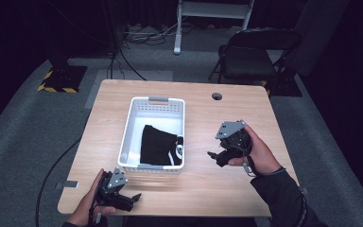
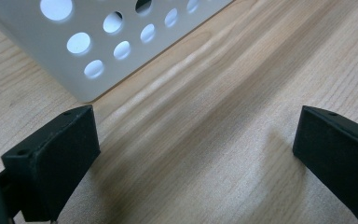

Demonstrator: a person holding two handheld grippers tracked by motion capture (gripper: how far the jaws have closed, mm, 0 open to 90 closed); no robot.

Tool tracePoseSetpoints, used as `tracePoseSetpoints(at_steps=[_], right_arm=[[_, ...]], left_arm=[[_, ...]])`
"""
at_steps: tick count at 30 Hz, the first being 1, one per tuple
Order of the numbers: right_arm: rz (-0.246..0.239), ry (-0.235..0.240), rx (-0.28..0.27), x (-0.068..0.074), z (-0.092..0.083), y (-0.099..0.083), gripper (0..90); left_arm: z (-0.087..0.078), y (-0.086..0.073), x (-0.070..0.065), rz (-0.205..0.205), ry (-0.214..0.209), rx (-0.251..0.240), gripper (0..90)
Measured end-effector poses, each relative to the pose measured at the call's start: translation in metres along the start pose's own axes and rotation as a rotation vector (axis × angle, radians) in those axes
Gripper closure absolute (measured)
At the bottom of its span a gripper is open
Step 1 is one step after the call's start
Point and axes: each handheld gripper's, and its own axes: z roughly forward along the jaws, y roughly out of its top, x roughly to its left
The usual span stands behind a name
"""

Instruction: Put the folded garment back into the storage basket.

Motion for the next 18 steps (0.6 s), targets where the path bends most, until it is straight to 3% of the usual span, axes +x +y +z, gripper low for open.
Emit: tracePoseSetpoints(at_steps=[18], right_arm=[[0.016, -0.028, 0.039, 0.005, -0.005, -0.043, 6.4]], left_arm=[[0.000, 0.000, 0.000, 0.000, 0.000, 0.000, 0.3]])
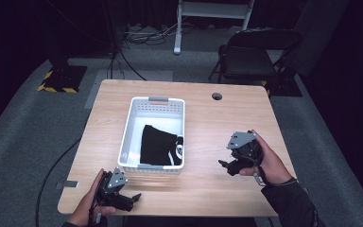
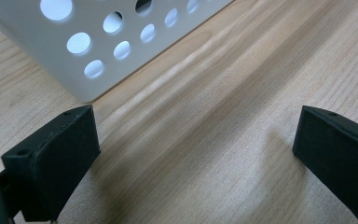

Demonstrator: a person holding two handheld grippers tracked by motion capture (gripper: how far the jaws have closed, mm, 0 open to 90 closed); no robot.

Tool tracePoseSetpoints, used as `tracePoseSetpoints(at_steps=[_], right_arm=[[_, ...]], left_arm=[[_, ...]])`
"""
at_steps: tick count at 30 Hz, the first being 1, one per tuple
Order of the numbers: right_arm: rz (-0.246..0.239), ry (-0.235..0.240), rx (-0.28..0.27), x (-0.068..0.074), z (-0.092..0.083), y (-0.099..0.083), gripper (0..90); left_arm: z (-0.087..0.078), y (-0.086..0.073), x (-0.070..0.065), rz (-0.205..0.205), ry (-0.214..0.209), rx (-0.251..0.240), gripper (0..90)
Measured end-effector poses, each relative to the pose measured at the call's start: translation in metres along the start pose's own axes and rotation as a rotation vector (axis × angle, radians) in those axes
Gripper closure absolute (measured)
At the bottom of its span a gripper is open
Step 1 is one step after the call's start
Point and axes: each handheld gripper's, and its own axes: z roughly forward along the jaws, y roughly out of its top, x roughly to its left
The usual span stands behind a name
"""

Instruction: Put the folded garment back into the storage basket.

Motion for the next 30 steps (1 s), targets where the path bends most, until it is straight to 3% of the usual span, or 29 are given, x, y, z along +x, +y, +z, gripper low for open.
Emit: tracePoseSetpoints(at_steps=[30], right_arm=[[0.057, -0.028, 0.015, 0.006, -0.001, -0.059, 6.4]], left_arm=[[0.000, 0.000, 0.000, 0.000, 0.000, 0.000, 0.3]])
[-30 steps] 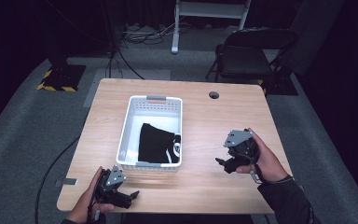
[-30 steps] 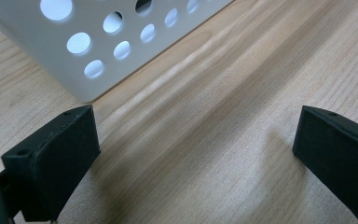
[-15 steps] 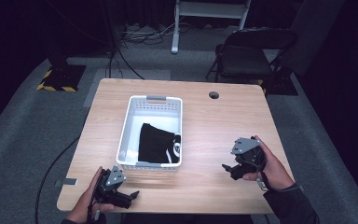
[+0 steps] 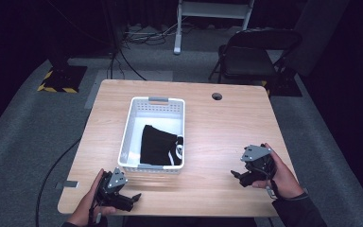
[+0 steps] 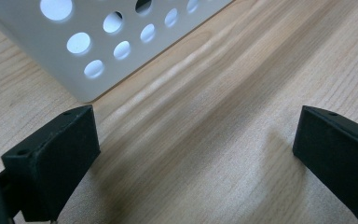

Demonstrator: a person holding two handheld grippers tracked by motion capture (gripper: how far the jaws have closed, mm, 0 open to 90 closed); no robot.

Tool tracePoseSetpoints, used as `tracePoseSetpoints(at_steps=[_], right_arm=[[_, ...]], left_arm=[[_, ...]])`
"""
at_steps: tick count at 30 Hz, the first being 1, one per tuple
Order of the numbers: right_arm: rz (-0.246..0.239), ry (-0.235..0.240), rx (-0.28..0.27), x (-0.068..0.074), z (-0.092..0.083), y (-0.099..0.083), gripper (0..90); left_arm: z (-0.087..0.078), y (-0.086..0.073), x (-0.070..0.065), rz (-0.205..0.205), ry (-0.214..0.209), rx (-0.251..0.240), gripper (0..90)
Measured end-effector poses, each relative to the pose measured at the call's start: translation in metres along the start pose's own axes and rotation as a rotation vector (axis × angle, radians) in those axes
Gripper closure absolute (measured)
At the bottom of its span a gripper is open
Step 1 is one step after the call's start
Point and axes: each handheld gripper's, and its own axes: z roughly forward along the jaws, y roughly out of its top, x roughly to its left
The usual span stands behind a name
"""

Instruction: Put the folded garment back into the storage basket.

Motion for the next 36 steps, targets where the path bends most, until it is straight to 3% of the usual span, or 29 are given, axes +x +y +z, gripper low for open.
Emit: tracePoseSetpoints(at_steps=[19, 36], right_arm=[[0.025, -0.025, -0.016, -0.001, -0.003, -0.031, 6.4], [0.097, -0.024, -0.029, -0.001, 0.000, -0.062, 6.4]], left_arm=[[0.000, 0.000, 0.000, 0.000, 0.000, 0.000, 0.3], [0.000, 0.000, 0.000, 0.000, 0.000, 0.000, 0.3]])
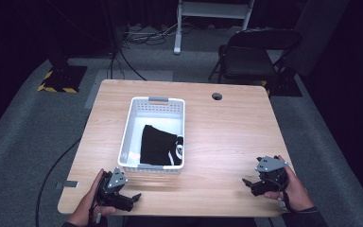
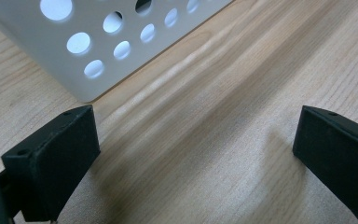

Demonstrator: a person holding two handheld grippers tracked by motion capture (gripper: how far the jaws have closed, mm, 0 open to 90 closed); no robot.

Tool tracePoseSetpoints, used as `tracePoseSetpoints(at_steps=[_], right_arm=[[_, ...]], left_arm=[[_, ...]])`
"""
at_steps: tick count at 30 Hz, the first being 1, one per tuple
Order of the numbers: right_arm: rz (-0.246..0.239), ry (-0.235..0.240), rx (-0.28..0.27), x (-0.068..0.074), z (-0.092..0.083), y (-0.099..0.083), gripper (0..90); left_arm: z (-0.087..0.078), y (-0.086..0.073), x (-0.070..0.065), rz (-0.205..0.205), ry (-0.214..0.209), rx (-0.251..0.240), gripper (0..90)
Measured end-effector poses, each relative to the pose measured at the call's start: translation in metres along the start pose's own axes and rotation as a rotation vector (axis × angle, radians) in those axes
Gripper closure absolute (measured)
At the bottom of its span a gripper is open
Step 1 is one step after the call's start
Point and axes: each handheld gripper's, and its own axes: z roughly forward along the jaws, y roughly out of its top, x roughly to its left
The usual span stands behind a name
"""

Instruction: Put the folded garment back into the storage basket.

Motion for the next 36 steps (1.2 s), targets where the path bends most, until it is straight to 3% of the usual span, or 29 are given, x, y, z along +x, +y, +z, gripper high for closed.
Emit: tracePoseSetpoints(at_steps=[7, 36], right_arm=[[0.013, -0.001, -0.006, 0.000, 0.001, -0.009, 6.4], [0.179, 0.010, -0.009, -0.005, 0.003, -0.058, 6.1]], left_arm=[[0.000, 0.000, 0.000, 0.000, 0.000, 0.000, 0.3], [0.000, 0.000, 0.000, 0.000, 0.000, 0.000, 0.3]])
